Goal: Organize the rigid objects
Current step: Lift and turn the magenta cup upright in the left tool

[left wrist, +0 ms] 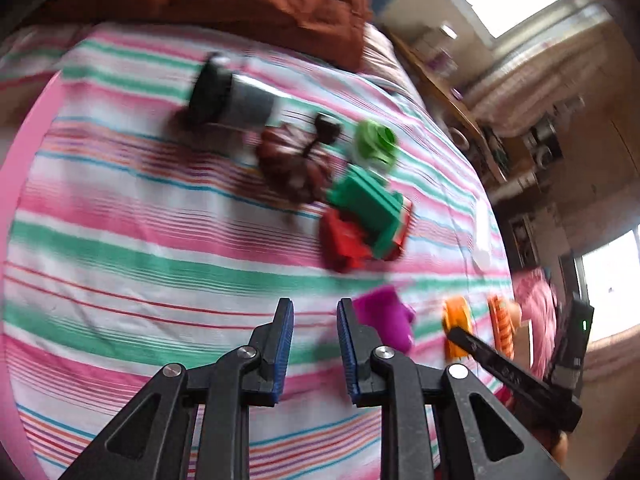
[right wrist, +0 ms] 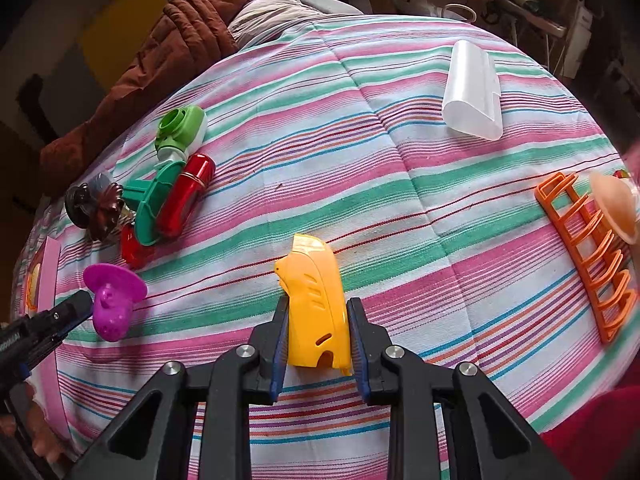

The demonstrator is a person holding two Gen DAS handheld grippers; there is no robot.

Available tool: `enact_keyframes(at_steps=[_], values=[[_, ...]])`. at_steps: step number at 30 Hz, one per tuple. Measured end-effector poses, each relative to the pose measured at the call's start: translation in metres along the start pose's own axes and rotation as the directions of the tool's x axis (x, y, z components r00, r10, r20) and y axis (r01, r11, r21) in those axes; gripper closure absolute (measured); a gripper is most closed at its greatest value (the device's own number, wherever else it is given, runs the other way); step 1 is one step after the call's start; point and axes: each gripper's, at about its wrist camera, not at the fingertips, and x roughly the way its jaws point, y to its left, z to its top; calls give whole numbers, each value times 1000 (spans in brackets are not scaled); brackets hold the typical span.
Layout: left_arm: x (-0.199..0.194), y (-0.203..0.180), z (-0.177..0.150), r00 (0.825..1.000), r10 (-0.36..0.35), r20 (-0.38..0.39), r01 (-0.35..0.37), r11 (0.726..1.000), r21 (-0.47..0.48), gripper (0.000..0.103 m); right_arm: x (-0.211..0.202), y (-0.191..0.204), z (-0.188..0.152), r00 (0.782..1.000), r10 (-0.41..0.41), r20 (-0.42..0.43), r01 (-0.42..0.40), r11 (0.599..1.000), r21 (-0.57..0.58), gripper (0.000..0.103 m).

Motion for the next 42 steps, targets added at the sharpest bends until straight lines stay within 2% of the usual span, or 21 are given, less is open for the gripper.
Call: enact_keyframes(at_steps=[2, 4, 7, 9, 10, 12, 14, 17, 19, 20, 21, 23, 29, 32, 34, 38, 40, 42], values=[[-3, 12, 4, 1000, 9, 13, -8, 999, -43, 84, 0, 0, 0, 1000, 1, 0, -1, 1000, 1, 76], [-8, 13, 2, 999, 9, 35, -8, 1000, -29, 84, 0, 0, 0, 1000, 0, 0, 0, 1000, 0, 75], [-15, -3, -12, 997, -62, 46, 60, 997, 41, 80, 0, 0, 0, 1000, -1, 0, 1, 1000, -1, 75], [-17, -22, -26, 995, -89, 52, 81, 988, 129, 71, 0, -1, 0, 1000, -2, 1, 2, 1000, -2, 75], [-16, -33, -35, 995, -82, 60, 70, 981, 180, 70, 0, -1, 0, 1000, -1, 1, 1, 1000, -2, 75], [-13, -54, -51, 996, -58, 75, 34, 959, 280, 60, 0, -1, 0, 1000, -1, 1, 1, 1000, -1, 75], [-4, -69, -62, 997, 0, 81, -29, 930, 367, 60, 0, -1, -1, 1000, -1, 1, 1, 1000, -1, 75], [18, -83, -69, 991, 97, 90, -127, 887, 444, 60, 0, -1, -1, 1000, -2, 0, 2, 1000, -2, 75], [29, -82, -67, 991, 115, 71, -135, 880, 456, 61, 1, 0, -1, 1000, -1, 0, 1, 1000, -1, 75], [31, -80, -67, 990, 119, 70, -138, 880, 454, 70, 1, -1, -1, 1000, 2, -1, -2, 1000, 1, 75], [29, -79, -66, 989, 126, 78, -148, 881, 449, 72, 1, -1, -1, 1000, 5, -1, -5, 1000, 5, 75], [22, -74, -64, 991, 113, 73, -133, 888, 439, 73, 1, -1, 0, 1000, 7, -3, -7, 1000, 8, 75], [-10, -80, -56, 983, 112, 146, -166, 879, 447, 74, 1, 0, -1, 1000, 2, -1, -2, 1000, 1, 75], [-14, -85, -54, 978, 127, 168, -194, 855, 481, 75, 1, 1, -1, 1000, 1, -1, -1, 1000, 1, 75], [-8, -84, -54, 977, 144, 155, -203, 844, 497, 75, 1, 1, -1, 1000, 0, -1, 0, 1000, -1, 75], [-3, -78, -59, 983, 131, 125, -175, 860, 479, 75, 1, 1, -2, 1000, 5, -2, -5, 1000, 4, 75], [-3, -80, -63, 985, 117, 127, -164, 860, 483, 75, 0, 1, -2, 1000, 4, -3, -4, 1000, 3, 75], [-1, -84, -60, 982, 134, 133, -182, 857, 481, 71, 0, 1, -1, 1000, 3, -2, -3, 1000, 0, 75]])
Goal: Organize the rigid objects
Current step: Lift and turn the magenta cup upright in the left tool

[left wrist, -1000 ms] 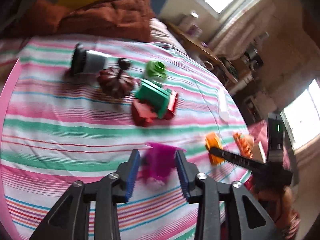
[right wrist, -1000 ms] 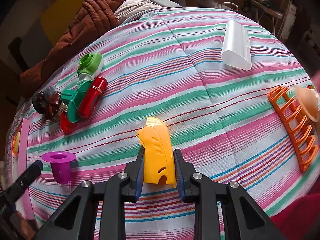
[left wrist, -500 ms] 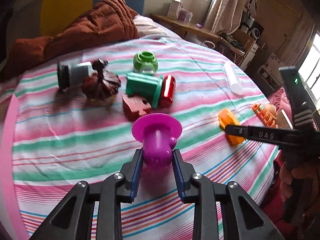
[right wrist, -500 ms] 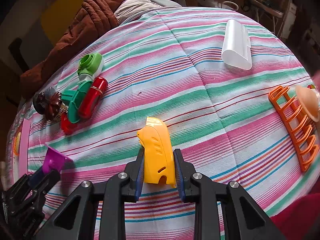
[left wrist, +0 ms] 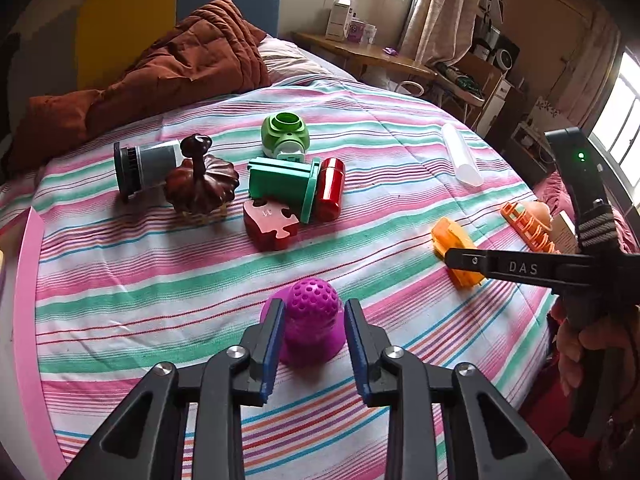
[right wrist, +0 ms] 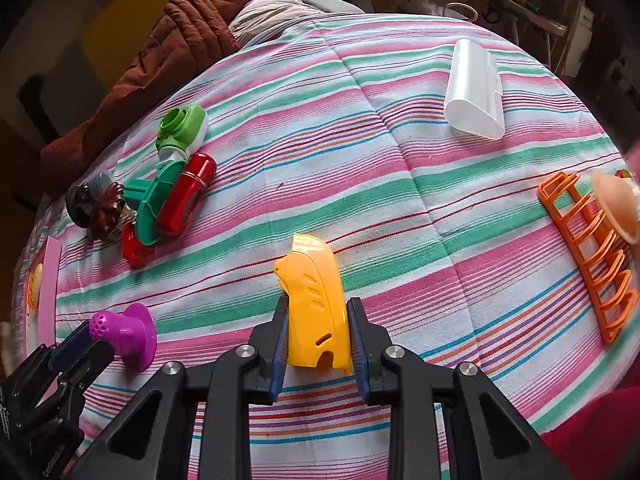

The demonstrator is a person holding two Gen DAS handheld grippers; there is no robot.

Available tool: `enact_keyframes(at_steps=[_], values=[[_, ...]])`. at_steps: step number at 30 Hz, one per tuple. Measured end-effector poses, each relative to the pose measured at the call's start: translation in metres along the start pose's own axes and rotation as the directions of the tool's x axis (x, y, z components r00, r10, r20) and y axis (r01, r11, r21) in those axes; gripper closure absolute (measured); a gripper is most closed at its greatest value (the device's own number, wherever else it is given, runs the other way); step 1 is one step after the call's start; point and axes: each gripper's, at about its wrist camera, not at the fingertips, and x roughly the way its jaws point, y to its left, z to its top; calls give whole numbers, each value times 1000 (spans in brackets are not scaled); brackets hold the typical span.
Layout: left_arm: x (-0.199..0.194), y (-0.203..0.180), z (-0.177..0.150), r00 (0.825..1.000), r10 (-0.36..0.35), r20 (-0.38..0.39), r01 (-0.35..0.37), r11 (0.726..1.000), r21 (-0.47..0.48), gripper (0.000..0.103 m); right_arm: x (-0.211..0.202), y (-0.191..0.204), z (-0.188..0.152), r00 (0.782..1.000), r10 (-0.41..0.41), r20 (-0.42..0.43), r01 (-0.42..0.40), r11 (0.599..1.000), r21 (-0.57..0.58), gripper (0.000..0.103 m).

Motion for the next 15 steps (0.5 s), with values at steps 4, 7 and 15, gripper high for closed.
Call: enact_keyframes(at_steps=[4, 7, 15], values=[[14, -1, 8, 999, 13, -30, -13, 1000, 4, 71, 1, 2, 0, 1000, -6, 3, 6, 1000, -10, 75], [13, 2, 6, 999, -15, -31, 15, 1000, -11, 73, 0, 5, 0, 1000, -13, 12, 13, 1000, -28, 76], [-24, 16, 4, 999, -49, 18, 50, 998, -50, 73, -3, 18, -4, 998, 54, 36, -51, 996, -70, 76]])
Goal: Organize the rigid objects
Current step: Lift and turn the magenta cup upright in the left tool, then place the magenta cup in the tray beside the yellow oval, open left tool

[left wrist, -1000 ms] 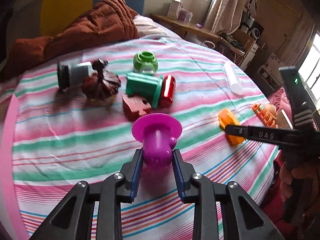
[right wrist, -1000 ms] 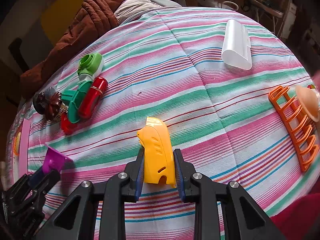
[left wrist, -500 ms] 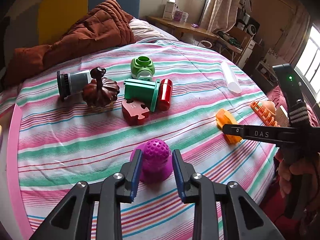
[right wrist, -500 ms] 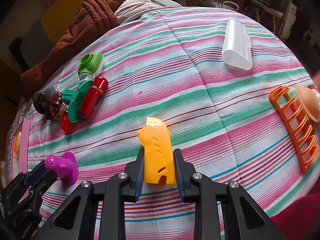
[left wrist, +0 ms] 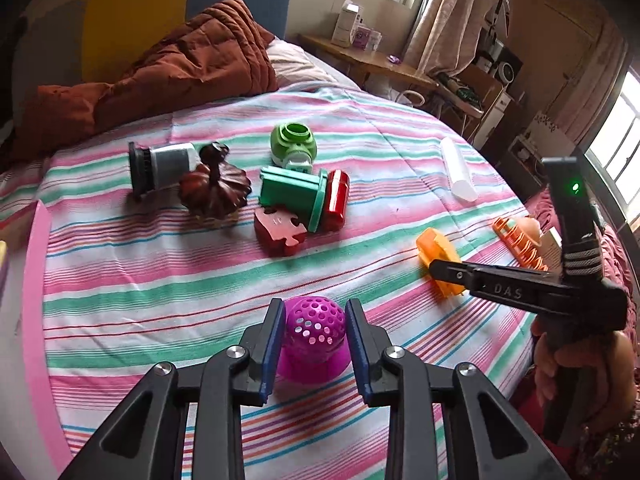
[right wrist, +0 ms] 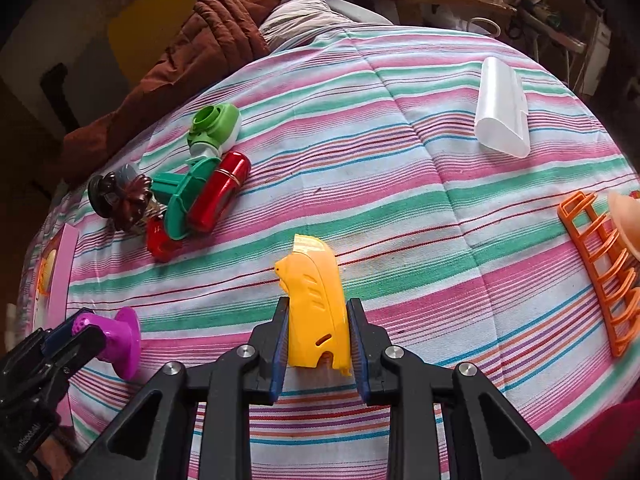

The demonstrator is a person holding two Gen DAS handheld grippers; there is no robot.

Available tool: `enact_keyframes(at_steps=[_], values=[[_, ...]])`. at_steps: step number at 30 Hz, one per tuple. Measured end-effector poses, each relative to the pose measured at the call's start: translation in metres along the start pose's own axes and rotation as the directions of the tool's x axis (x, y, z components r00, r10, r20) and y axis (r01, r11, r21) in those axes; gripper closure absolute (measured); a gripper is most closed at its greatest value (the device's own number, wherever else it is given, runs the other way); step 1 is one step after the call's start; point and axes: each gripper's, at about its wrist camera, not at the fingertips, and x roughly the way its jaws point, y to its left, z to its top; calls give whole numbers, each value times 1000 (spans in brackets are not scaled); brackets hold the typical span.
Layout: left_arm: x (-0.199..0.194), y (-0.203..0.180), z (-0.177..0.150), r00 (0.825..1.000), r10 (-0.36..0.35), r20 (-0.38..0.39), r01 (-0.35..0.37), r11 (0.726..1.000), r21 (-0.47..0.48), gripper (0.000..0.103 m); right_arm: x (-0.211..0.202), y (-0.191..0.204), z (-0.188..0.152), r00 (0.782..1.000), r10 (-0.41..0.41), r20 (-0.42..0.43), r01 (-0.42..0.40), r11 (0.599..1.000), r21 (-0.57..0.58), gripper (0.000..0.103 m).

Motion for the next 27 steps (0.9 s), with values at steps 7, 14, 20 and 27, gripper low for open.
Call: enact_keyframes(at_steps=[7, 14, 20, 27], values=[[-40, 31, 5, 998, 19, 65, -17, 999, -32, 73, 2, 9, -5, 999, 44, -3, -44, 999, -23, 76], [-81, 101, 14, 983, 117, 138, -98, 986, -138, 73, -3, 23, -9, 997, 65, 31, -63, 996, -69, 76], [-87, 179, 17, 963, 239, 126, -198, 942, -271, 73, -14, 38, -9, 992, 84, 93, -71, 989, -132, 76], [-57, 238, 13, 961, 275, 32, -244, 898, -366, 73, -18, 53, -12, 985, 125, 117, -100, 974, -203, 76]])
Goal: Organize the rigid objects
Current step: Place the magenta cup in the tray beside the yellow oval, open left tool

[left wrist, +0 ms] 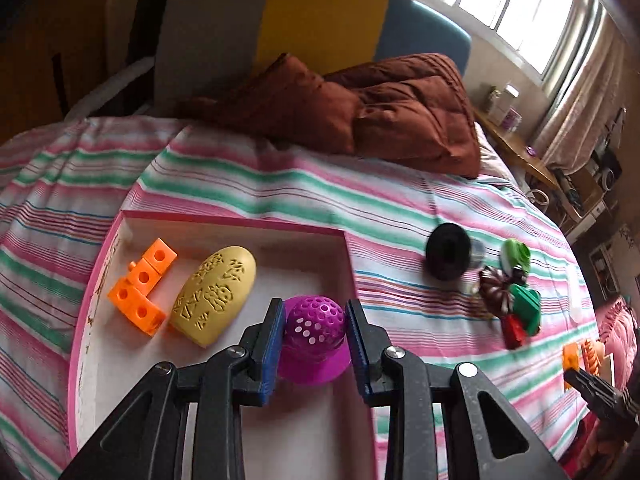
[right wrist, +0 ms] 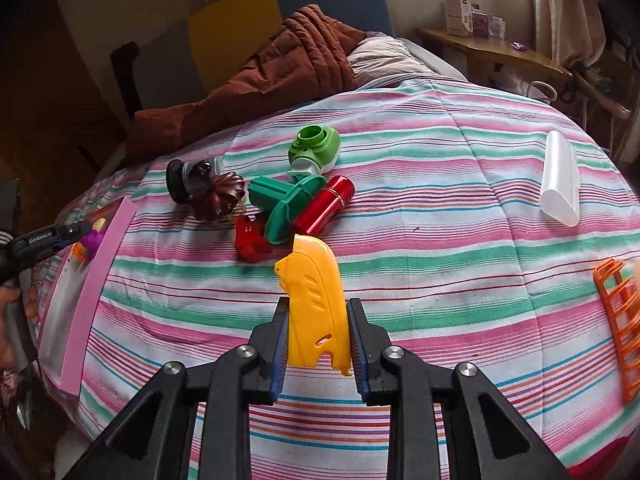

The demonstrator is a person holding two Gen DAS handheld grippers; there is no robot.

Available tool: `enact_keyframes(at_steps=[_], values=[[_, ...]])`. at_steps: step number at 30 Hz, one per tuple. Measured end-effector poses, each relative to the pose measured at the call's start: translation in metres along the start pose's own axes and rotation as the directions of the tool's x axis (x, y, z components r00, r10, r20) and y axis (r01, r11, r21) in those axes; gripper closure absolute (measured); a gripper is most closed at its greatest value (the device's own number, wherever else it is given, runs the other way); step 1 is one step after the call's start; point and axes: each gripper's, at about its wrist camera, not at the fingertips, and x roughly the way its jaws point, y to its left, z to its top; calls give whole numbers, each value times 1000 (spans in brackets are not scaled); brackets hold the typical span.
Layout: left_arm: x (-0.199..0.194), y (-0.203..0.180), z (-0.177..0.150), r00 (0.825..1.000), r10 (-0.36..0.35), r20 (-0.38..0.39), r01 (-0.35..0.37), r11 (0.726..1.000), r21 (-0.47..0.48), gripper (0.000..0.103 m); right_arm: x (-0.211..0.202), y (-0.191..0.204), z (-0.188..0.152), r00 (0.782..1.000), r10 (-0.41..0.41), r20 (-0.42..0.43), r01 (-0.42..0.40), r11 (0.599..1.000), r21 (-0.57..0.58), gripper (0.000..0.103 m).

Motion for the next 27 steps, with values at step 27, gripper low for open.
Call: enact_keyframes(at_steps=[27], values=[[-23, 27, -32, 999, 25, -26, -27, 997, -76, 67, 15, 9, -10, 999, -6, -32, 5, 999, -40, 76]])
